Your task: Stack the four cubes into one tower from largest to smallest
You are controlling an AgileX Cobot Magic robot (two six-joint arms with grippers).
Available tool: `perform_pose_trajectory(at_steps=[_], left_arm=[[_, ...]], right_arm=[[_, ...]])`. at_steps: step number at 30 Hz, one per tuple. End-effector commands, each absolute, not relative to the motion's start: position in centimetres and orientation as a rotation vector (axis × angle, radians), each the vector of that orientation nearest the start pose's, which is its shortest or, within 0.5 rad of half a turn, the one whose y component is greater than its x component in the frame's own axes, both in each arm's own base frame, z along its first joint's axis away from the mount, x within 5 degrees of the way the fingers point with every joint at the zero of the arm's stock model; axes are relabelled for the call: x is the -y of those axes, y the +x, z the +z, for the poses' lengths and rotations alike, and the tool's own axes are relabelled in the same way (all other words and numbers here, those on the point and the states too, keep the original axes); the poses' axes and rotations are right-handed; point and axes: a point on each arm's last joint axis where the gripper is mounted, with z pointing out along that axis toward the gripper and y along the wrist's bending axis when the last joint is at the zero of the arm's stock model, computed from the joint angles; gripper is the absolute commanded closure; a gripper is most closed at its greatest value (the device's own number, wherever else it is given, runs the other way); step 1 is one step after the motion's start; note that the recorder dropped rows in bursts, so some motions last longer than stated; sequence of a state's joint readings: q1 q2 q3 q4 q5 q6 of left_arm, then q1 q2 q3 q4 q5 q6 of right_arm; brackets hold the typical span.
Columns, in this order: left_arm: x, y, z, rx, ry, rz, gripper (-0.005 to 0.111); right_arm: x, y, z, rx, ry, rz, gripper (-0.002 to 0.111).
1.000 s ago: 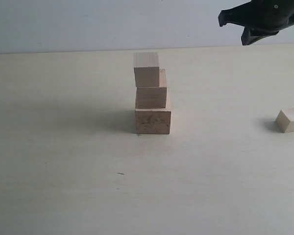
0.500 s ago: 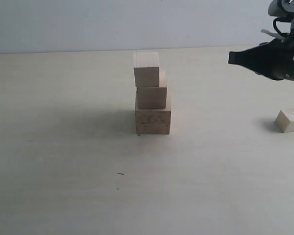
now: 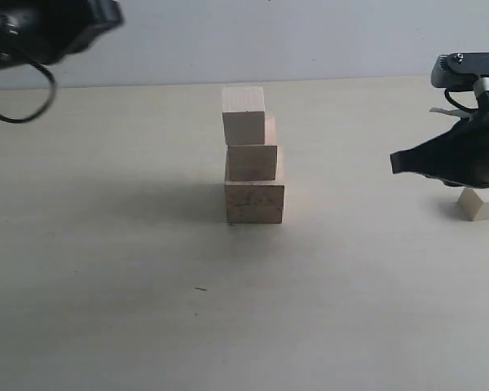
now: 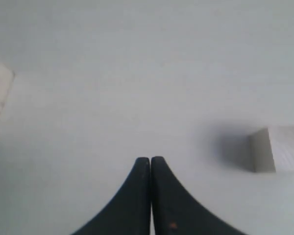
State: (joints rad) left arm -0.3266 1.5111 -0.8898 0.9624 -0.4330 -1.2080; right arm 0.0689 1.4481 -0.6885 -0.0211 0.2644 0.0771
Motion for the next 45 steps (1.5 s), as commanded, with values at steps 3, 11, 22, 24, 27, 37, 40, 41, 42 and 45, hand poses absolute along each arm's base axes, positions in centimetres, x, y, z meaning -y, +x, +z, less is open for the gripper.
perform_pose_trajectory(at_steps=[3, 11, 22, 24, 27, 37, 40, 41, 42, 45], left_arm=[[15.8, 32.0, 23.2, -2.045, 0.080, -1.025, 0.107], [15.2, 32.2, 22.4, -2.013, 0.127, -1.321, 0.107], [17.7, 33.1, 19.1, -2.053, 0.175, -1.498, 0.107], [18.5, 33.3, 19.3, -2.047, 0.199, -1.498, 0.107], [19.2, 33.4, 19.8, -2.042, 0.221, -1.483, 0.107], [19.1, 33.7, 19.3, -2.090, 0.197, -1.403, 0.107], [19.1, 33.6, 19.2, -2.114, 0.190, -1.412, 0.107], [19.0, 33.6, 19.1, -2.118, 0.194, -1.409, 0.107], [19.0, 33.6, 19.1, -2.119, 0.196, -1.408, 0.107], [18.3, 34.1, 19.6, -2.088, 0.150, -1.394, 0.107]], right_arm=[[-3.1, 22.8, 20.6, -2.910, -0.139, 0.252, 0.108], [-5.2, 24.3, 22.4, -2.724, -0.109, 0.575, 0.108], [-5.0, 24.9, 22.5, -2.671, -0.075, 0.546, 0.108], [-5.0, 24.9, 22.5, -2.671, -0.075, 0.547, 0.108], [-5.0, 24.9, 22.5, -2.671, -0.075, 0.547, 0.108], [-5.0, 24.9, 22.5, -2.671, -0.075, 0.547, 0.108], [-5.1, 24.9, 22.6, -2.667, -0.068, 0.554, 0.108], [-5.1, 24.8, 22.7, -2.658, -0.062, 0.568, 0.108], [-5.3, 24.9, 22.9, -2.639, -0.063, 0.594, 0.108], [-6.0, 25.3, 23.9, -2.555, -0.111, 0.684, 0.108]])
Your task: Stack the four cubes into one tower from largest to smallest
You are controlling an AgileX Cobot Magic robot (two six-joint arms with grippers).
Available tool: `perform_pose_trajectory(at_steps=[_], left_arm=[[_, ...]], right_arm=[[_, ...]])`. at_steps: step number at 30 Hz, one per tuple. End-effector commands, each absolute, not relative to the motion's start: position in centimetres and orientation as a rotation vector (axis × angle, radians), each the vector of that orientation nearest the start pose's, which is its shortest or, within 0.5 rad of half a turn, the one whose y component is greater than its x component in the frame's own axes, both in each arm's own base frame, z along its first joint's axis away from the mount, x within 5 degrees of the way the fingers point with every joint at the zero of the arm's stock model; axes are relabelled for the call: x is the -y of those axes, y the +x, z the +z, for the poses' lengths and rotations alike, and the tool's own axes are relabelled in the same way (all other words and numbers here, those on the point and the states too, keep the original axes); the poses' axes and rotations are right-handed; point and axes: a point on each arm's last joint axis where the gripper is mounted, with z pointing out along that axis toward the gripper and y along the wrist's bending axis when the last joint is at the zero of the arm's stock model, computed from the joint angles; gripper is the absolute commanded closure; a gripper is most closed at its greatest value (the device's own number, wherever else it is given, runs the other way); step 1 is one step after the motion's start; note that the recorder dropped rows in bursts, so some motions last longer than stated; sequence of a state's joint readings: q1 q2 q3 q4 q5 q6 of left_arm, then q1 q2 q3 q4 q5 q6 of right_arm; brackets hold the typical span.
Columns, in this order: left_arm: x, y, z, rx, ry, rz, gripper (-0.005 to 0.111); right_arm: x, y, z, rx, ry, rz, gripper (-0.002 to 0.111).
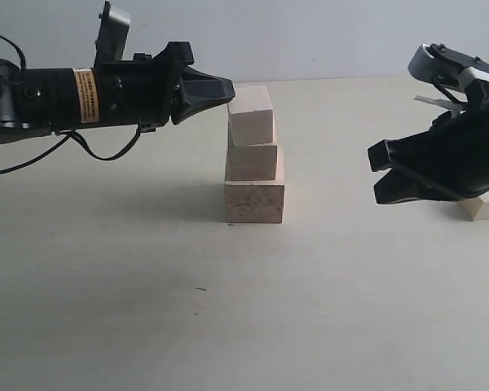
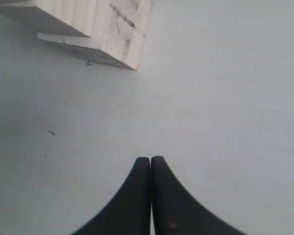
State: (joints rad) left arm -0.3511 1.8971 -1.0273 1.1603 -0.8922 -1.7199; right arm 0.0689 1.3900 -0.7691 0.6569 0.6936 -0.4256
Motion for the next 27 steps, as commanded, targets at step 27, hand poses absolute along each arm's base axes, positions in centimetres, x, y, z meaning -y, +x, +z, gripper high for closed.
perform_pose_trajectory(at_steps=[27], left_arm=[[18.8, 33.8, 18.0, -2.165, 0.208, -1.341, 0.107]], right_arm=[[-8.4, 31.5, 26.5, -2.341, -0.048, 1.091, 0.108]])
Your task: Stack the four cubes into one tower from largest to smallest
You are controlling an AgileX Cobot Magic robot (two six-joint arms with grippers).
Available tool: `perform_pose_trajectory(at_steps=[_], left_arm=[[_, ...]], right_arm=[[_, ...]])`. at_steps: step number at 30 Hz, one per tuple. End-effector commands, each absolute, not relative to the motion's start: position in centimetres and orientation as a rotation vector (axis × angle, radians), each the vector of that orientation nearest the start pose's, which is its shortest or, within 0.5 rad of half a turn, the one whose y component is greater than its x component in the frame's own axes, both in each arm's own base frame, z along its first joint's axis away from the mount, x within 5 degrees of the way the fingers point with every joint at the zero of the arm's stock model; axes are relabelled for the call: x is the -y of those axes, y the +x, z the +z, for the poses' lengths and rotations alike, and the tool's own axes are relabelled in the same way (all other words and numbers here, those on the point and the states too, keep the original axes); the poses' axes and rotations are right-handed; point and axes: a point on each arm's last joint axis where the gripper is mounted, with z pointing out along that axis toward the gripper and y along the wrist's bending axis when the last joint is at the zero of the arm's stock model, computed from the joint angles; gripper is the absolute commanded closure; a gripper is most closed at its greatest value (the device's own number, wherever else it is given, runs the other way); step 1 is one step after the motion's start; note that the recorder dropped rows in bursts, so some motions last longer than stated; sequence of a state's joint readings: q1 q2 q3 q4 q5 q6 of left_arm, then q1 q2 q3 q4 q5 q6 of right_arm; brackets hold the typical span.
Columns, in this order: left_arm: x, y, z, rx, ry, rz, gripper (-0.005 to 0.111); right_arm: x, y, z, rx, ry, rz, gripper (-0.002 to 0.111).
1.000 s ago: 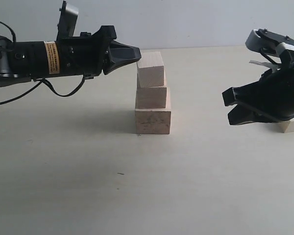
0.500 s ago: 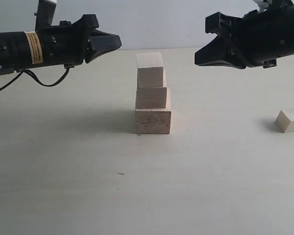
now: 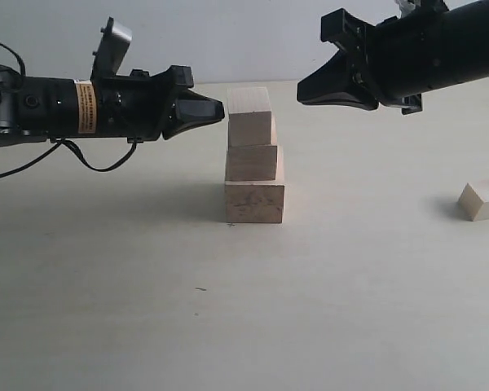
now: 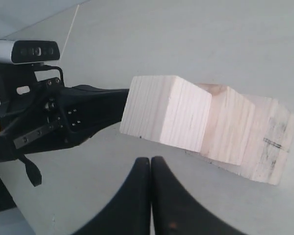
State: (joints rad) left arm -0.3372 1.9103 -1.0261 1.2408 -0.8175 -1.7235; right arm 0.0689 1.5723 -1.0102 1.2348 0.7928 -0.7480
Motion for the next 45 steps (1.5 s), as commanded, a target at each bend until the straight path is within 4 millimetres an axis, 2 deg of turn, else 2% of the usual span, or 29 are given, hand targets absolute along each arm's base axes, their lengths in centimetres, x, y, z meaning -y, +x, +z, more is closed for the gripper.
perform_pose_trajectory(at_steps=[1, 18, 21, 24, 28, 36, 42, 45], left_arm=[[18.8, 33.8, 18.0, -2.162, 0.214, -1.337, 0.107], [18.7, 34.3, 18.2, -2.121, 0.175, -1.319, 0.107], [18.6, 34.4, 18.2, -2.102, 0.186, -1.297, 0.107], [18.3, 34.9, 18.4, -2.079, 0.108, -1.288, 0.107], [17.1, 35.7, 18.5, -2.062, 0.020, -1.272, 0.107], [16.5, 35.8, 18.3, -2.075, 0.042, -1.247, 0.107], [16.7, 35.6, 18.3, -2.077, 0.090, -1.238, 0.107], [16.8, 35.6, 18.2, -2.082, 0.104, -1.234, 0.107]], right_arm=[[-8.5, 31.4, 26.5, -2.342, -0.051, 1.096, 0.108], [-8.6, 31.3, 26.5, -2.348, -0.062, 1.112, 0.108], [-8.9, 30.8, 26.5, -2.361, -0.155, 1.151, 0.108], [-10.0, 30.0, 26.4, -2.375, -0.292, 1.174, 0.108], [-12.7, 29.4, 26.3, -2.364, -0.413, 1.140, 0.108], [-15.3, 29.2, 25.8, -2.349, -0.442, 1.056, 0.108], [-17.4, 29.4, 23.7, -2.398, -0.430, 1.090, 0.108], [-18.0, 29.6, 23.0, -2.408, -0.453, 1.048, 0.108]])
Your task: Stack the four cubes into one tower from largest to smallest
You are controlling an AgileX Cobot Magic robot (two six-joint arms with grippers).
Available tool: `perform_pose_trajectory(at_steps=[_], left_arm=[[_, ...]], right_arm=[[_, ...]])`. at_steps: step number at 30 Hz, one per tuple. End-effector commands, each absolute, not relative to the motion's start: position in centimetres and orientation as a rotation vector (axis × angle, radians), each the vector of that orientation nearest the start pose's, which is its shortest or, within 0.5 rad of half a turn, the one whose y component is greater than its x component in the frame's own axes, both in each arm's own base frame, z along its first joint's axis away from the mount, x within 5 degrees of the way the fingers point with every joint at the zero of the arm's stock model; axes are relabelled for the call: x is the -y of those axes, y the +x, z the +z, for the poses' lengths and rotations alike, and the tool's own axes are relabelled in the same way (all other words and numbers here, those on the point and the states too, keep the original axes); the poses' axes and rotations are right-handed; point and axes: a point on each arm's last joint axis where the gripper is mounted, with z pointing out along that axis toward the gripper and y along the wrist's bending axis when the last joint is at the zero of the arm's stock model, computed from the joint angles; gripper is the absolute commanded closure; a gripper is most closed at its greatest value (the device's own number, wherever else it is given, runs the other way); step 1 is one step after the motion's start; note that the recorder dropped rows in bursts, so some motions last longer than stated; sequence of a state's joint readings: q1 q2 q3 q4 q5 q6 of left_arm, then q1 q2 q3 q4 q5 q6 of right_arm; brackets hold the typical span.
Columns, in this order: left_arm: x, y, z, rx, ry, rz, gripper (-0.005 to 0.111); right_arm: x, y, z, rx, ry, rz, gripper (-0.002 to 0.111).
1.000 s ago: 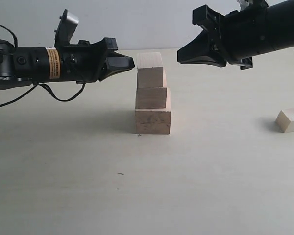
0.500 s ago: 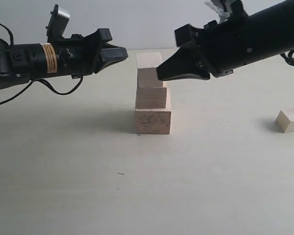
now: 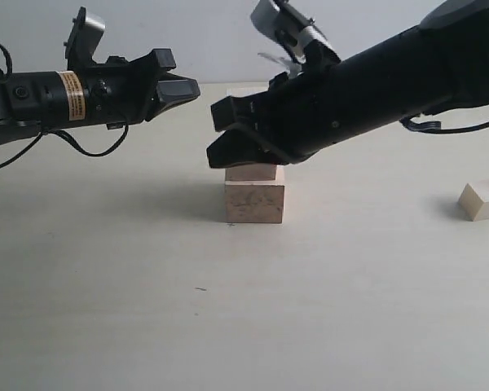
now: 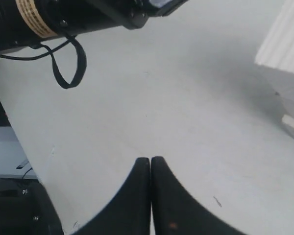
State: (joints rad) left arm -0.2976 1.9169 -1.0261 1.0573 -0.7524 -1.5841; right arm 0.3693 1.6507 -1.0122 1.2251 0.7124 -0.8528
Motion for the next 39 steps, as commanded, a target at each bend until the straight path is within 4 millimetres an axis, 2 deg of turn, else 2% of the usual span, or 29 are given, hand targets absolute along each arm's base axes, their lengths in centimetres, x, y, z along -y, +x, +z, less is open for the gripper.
perform_pose_trajectory(at_steps=[1, 8, 26, 30, 39], left_arm=[[16.8, 35.6, 18.2, -2.082, 0.104, -1.234, 0.107], [16.8, 35.6, 18.3, -2.080, 0.109, -1.238, 0.107], [16.8, 35.5, 18.3, -2.078, 0.113, -1.239, 0.107], [16.8, 35.5, 18.3, -2.079, 0.116, -1.238, 0.107], [17.7, 34.8, 18.2, -2.091, 0.225, -1.252, 0.107]], right_arm=[[-18.0, 29.9, 22.7, -2.407, -0.432, 1.022, 0.108], [-17.5, 31.0, 22.5, -2.377, -0.339, 0.902, 0.108], [-16.9, 31.8, 22.5, -2.341, -0.261, 0.804, 0.108], [-16.9, 32.2, 21.6, -2.360, -0.223, 0.790, 0.108], [-16.9, 32.3, 21.4, -2.366, -0.212, 0.791, 0.108]])
